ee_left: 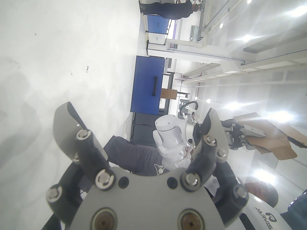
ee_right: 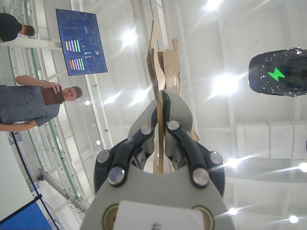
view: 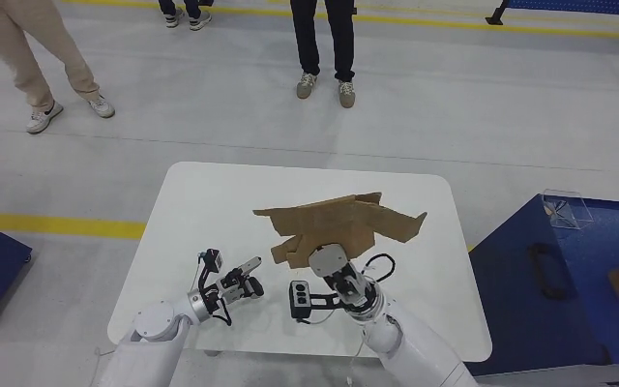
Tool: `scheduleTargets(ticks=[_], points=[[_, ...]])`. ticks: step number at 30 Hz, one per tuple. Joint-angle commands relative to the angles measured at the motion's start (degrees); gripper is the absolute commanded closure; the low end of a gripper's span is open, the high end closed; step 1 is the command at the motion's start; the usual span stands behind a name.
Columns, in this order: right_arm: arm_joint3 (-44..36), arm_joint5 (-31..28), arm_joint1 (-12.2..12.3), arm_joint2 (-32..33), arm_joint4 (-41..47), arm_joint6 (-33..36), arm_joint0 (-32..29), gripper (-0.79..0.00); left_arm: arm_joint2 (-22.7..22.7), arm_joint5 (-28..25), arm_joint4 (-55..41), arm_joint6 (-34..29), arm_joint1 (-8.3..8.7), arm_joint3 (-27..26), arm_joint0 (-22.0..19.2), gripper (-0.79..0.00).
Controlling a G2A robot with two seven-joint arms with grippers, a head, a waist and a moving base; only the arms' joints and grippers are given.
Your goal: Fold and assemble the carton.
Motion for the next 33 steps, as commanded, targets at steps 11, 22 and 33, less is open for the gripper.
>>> scheduleTargets(ticks=[11, 22, 33], points=[[-3.4, -21.5, 2.0, 13.9, -36.3, 14.0, -1.4, 0.0, 0.0, 0.0, 0.0, 0.0, 0.0, 0.0, 0.0, -0.785], [-15.7, -68.6, 4.0, 27.8, -75.4, 13.7, -10.6, 0.0, 0.0, 0.0, 0.0, 0.0, 0.0, 0.0, 0.0, -0.785], [-24.7, -101.7, 3.4, 32.6, -109.6, -0.5, -19.3, 0.0, 0.0, 0.0, 0.0, 0.0, 0.0, 0.0, 0.0, -0.785]])
